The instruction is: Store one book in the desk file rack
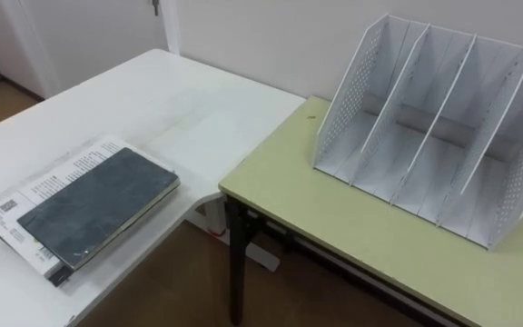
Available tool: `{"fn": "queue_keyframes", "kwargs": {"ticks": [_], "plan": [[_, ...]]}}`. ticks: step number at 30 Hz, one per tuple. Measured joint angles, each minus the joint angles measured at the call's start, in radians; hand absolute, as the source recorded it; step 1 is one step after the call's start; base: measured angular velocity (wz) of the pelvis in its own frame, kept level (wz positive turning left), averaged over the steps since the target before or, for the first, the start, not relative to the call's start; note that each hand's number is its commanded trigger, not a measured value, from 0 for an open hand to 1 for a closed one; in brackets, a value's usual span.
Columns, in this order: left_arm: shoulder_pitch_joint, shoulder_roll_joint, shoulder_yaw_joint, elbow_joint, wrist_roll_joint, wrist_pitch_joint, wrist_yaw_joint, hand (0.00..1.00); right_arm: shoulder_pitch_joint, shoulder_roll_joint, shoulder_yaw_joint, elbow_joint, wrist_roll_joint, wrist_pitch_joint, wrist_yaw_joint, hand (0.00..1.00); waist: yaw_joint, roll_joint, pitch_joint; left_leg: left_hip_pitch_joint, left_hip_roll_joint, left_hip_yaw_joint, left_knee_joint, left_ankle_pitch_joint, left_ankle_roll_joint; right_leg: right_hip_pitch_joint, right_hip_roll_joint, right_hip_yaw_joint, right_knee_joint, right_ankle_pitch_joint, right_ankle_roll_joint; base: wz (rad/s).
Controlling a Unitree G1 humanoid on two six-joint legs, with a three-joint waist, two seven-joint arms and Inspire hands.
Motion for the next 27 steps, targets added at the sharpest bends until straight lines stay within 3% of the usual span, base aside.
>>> {"fn": "queue_keyframes", "kwargs": {"ticks": [4,9,14,16,20,22,27], "plan": [[-0.005,-0.002,-0.001,-0.003,0.063,0.000,0.018,0.00,0.001,0.000,0.000,-0.010,-0.007,0.001,0.000,0.00,0.000,-0.001,0.0001,-0.001,0.000,0.000,-0.001,0.000,0.000,-0.003,0.000,0.000,0.000,-0.002,0.000,0.00],[-0.020,-0.013,-0.013,-0.048,0.286,0.003,0.034,0.00,-0.002,0.000,0.004,-0.010,-0.018,-0.006,0.001,0.00,-0.002,-0.006,-0.0023,-0.008,0.000,0.001,-0.001,0.000,0.000,-0.010,0.000,0.002,0.003,-0.001,0.000,0.00],[-0.039,-0.020,-0.064,-0.139,0.428,0.003,0.039,0.00,-0.017,0.000,0.030,-0.004,-0.044,-0.029,0.001,0.00,-0.003,-0.013,-0.0005,-0.010,-0.001,0.003,0.000,0.000,0.000,-0.013,0.001,0.009,0.000,-0.001,0.000,-0.02],[-0.044,-0.028,-0.084,-0.176,0.486,0.002,0.043,0.00,-0.030,0.000,0.033,0.002,-0.051,-0.032,0.001,0.00,-0.008,-0.009,-0.0062,-0.015,-0.002,-0.001,0.000,0.000,0.000,-0.010,0.001,0.010,0.000,-0.001,0.001,-0.02],[-0.043,-0.032,-0.168,-0.288,0.599,0.001,0.046,0.00,-0.039,0.001,0.044,0.001,-0.051,-0.053,0.001,0.00,-0.036,-0.009,-0.0032,-0.018,-0.003,-0.005,0.001,0.000,0.000,-0.012,0.000,0.008,0.002,0.000,0.002,0.05],[-0.058,-0.030,-0.241,-0.355,0.627,-0.012,0.043,0.00,-0.054,0.002,0.062,0.001,-0.057,-0.055,0.002,0.00,-0.050,-0.009,0.0030,-0.020,-0.003,-0.004,0.001,0.000,0.000,-0.014,0.000,0.011,0.002,0.000,0.002,0.00],[-0.099,-0.028,-0.375,-0.462,0.643,-0.025,0.007,0.00,-0.084,0.002,0.085,0.002,-0.093,-0.065,0.002,0.00,-0.083,-0.006,0.0033,-0.022,-0.003,0.000,0.002,0.000,0.000,-0.023,0.000,0.015,0.002,0.000,0.002,-0.02]]}}
